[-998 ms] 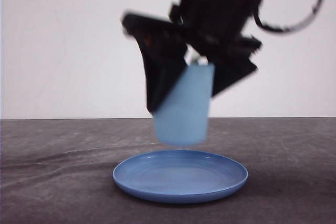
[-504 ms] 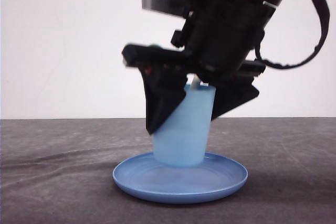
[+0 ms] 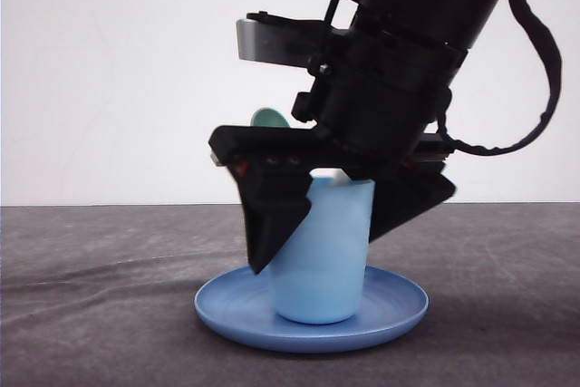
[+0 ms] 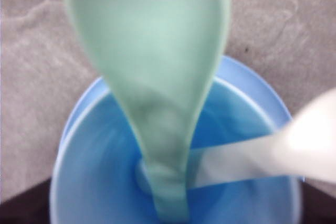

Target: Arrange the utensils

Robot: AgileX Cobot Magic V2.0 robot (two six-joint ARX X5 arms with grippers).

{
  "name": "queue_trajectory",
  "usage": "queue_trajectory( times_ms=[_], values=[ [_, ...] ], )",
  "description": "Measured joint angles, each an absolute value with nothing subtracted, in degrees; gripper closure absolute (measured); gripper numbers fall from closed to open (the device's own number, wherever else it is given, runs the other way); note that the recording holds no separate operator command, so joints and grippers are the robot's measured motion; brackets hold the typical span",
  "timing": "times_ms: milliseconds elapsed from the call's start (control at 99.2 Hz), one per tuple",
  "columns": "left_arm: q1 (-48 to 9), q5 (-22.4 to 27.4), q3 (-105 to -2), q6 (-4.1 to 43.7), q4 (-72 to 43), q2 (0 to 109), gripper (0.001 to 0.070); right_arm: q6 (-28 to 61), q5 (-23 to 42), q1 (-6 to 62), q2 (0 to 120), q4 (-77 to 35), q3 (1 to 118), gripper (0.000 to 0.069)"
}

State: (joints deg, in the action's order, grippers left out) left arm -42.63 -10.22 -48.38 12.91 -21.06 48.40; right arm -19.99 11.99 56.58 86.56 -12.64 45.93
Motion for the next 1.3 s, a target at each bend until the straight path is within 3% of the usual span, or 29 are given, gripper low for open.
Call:
queue_trajectory(
  times_ms=[141,534,887,1139,1199,1240,1300],
  values=[
    [-42.63,-10.22,-48.38,12.91,-21.58,48.40,0.0480,-19.99,10.66,56.58,85.21,-14.76,46.00,0.0061],
    [-42.63,-10.22,-48.38,12.91,-21.63,48.40,0.0480,-19.97,10.66,56.97,68.79,-31.59,51.11,0.0056],
    [-42.63,-10.22,-48.38,12.91,-21.67,48.40,0.0480,-16.40,28.56,56.75,50.13,-29.80,52.90,0.0137],
    [-42.63,-10.22,-48.36,12.91,-21.67,48.40,0.0480,-15.18,30.24,56.18,48.40,-29.91,52.90,0.0145],
    [-42.63,-10.22,-48.38,12.91,-21.67,48.40,0.0484,-15.18,30.70,56.18,48.40,-29.91,52.90,0.0223],
    [-42.63,-10.22,-48.38,12.88,-21.69,48.40,0.0513,-15.16,31.11,56.18,48.40,-29.91,52.90,0.0332],
    [-42.63,-10.22,-48.38,12.95,-21.71,48.40,0.0614,-14.98,31.31,56.18,48.40,-29.93,52.90,0.0510]
  ],
)
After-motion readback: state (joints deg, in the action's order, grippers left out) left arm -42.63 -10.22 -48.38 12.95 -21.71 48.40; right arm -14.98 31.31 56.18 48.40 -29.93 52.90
